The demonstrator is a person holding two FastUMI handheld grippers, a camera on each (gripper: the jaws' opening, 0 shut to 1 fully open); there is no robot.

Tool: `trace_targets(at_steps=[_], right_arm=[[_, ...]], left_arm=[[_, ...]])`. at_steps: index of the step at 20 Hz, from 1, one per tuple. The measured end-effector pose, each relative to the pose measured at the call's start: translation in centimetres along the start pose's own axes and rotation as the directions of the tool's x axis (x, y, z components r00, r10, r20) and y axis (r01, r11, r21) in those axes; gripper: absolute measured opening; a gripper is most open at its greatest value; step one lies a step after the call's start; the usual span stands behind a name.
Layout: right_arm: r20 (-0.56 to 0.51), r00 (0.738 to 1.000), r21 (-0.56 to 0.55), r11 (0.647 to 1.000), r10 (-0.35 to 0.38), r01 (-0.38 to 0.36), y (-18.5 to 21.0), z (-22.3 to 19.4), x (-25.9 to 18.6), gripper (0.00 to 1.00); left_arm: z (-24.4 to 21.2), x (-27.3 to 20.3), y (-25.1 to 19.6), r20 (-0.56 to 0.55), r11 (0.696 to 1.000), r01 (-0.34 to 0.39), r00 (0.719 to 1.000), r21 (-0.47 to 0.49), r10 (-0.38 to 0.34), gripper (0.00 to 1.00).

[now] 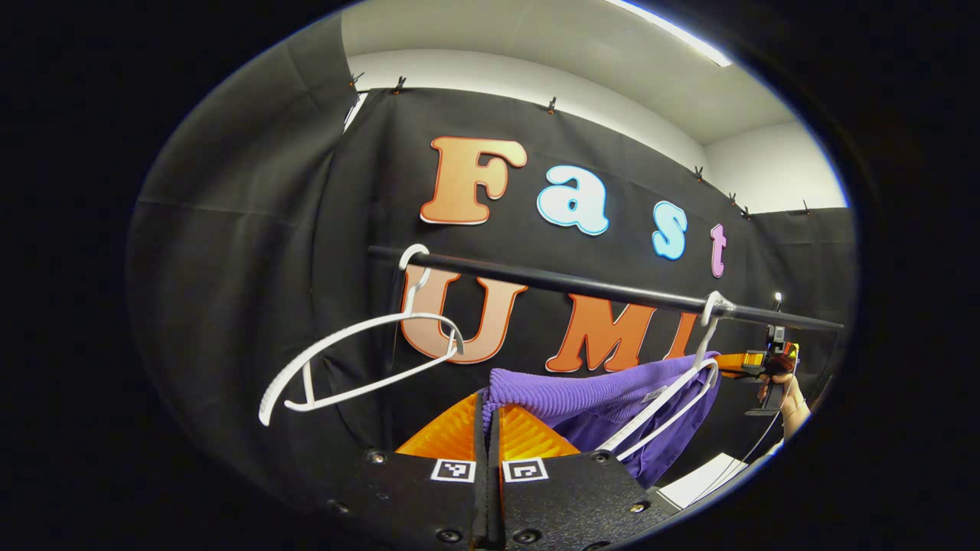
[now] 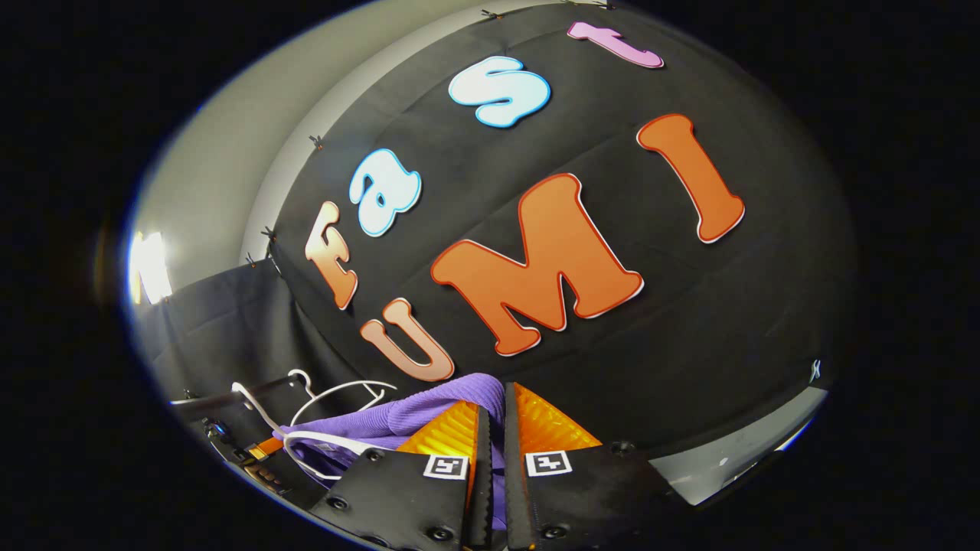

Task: Grasp the clothes on the hanger with both hands and then place them into the laundry hamper below.

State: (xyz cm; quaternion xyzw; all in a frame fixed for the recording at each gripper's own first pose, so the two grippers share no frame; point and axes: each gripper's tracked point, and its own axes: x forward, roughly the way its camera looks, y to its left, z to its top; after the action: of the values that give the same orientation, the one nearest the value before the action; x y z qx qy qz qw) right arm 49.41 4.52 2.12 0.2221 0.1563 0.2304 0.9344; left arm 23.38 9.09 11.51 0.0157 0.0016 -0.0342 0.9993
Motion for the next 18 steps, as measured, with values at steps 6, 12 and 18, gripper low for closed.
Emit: trace_targets(at_steps=[6,12,18], right_arm=[[-0.049,0.999,0.064,0.998,-0.006,0.010,-2.0,-4.4,-0.1,0.14],[-0.092,0.995,0.114,0.993,-0.023,0.034,-3.7,-8.8,-1.1,0.14],[-0.151,0.986,0.153,0.984,-0.064,0.087,-6.1,-14.0,-2.1,0.14]], left_arm=[[-3.8,-0.4,1.5,-0.060,0.998,-0.013,0.998,-0.060,0.009,0.00],[-7.6,-1.5,3.1,-0.121,0.995,-0.056,0.992,-0.085,0.045,0.00],[-12.6,-2.3,4.8,-0.209,0.987,-0.109,0.974,-0.116,0.083,0.00]])
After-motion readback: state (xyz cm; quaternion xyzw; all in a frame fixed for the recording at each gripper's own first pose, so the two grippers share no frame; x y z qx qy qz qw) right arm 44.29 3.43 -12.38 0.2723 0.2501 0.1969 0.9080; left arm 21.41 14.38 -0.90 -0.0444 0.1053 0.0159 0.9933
